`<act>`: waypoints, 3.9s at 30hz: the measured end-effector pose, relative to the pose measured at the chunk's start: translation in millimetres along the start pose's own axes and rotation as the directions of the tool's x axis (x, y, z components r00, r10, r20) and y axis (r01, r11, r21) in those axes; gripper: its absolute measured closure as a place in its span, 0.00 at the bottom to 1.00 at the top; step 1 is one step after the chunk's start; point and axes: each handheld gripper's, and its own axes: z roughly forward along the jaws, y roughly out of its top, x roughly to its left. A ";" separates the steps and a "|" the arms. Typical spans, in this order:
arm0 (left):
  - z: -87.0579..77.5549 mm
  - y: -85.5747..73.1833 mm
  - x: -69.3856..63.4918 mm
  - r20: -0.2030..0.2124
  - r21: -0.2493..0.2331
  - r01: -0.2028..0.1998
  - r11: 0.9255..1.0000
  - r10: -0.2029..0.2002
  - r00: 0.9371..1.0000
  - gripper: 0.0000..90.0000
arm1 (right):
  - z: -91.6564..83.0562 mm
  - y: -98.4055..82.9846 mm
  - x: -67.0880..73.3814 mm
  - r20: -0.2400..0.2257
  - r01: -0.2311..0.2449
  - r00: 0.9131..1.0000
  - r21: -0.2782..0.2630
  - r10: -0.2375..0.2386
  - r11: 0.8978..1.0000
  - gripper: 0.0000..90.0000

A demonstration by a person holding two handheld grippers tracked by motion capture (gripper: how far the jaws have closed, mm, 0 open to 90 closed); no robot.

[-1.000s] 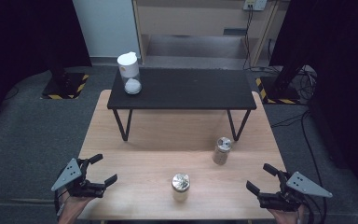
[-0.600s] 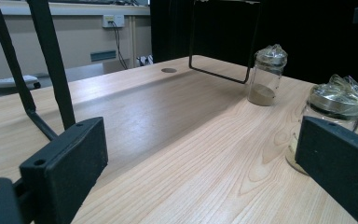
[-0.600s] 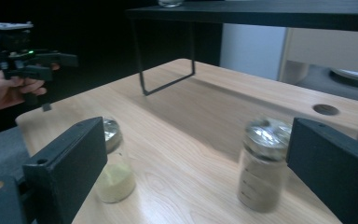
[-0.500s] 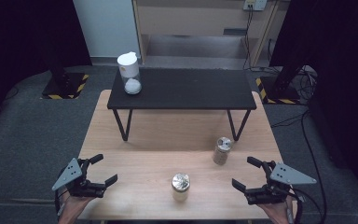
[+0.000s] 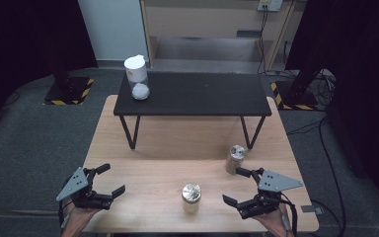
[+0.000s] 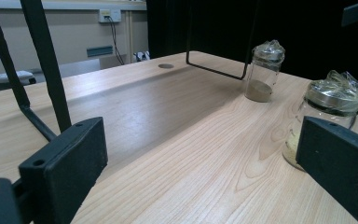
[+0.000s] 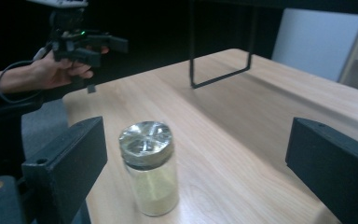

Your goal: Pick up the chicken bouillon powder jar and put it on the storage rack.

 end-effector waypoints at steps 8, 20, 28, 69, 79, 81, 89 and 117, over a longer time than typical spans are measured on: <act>0.0 -0.4 0.3 0.000 -0.002 0.000 1.000 0.000 1.000 0.01 | 26.9 0.1 -2.2 -0.064 0.014 0.998 0.033 -0.011 0.999 0.07; 0.6 0.2 0.3 0.004 0.003 -0.002 1.000 0.002 1.000 0.01 | 55.1 -1.8 -7.0 -0.128 0.012 0.992 0.060 -0.004 0.998 0.07; 0.7 0.4 0.2 0.004 0.006 -0.003 1.000 0.003 1.000 0.01 | 70.1 -4.5 -7.1 -0.154 0.013 0.988 0.076 -0.001 0.997 0.07; 0.8 1.3 -0.2 0.003 0.012 -0.006 1.000 0.006 1.000 0.01 | 121.9 -35.0 -10.0 -0.189 0.014 0.982 0.077 0.001 0.997 0.38; 0.9 1.1 0.3 0.008 0.011 -0.005 1.000 0.005 1.000 0.01 | 121.8 -32.1 -8.4 -0.186 0.021 0.983 0.086 -0.005 0.996 0.38; 0.9 1.1 0.4 0.009 0.011 -0.005 1.000 0.005 1.000 0.01 | 121.8 -30.6 -8.6 -0.186 0.021 0.983 0.092 -0.004 0.996 0.38; 0.8 1.0 0.5 0.010 0.011 -0.004 1.000 0.004 1.000 0.01 | 123.7 -21.5 -10.6 -0.206 0.008 0.978 0.087 0.010 0.996 0.38; 1.8 2.0 1.0 0.016 0.021 -0.002 1.000 0.002 1.000 0.01 | 113.4 69.1 -19.8 -0.199 0.034 0.980 0.120 -0.010 0.992 0.39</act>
